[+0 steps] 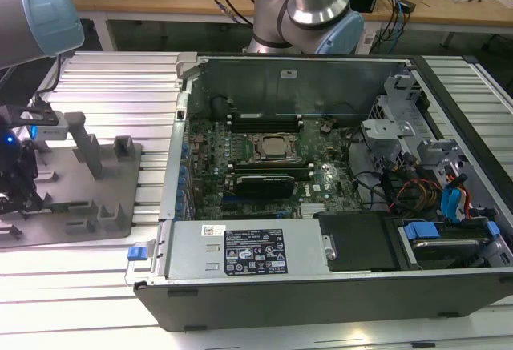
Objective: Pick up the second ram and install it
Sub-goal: 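Pick up the second ram and move it above second insertion slot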
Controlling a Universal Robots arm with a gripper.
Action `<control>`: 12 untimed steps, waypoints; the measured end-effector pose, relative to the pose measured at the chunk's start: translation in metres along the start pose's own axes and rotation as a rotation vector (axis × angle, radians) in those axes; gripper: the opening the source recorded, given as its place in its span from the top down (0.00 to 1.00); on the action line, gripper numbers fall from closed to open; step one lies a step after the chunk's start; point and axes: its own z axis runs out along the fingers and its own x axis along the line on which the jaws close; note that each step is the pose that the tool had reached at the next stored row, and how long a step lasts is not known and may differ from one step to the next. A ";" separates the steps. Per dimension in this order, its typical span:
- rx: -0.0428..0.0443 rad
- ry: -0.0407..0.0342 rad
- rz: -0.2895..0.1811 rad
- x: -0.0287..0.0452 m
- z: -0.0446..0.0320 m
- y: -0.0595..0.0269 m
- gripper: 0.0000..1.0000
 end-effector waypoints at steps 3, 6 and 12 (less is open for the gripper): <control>0.0004 -0.0004 0.034 0.0000 0.0005 0.0000 0.91; 0.0005 -0.0006 0.035 0.0000 0.0005 0.0000 0.91; 0.0006 -0.0007 0.035 -0.0002 -0.0151 0.0002 0.91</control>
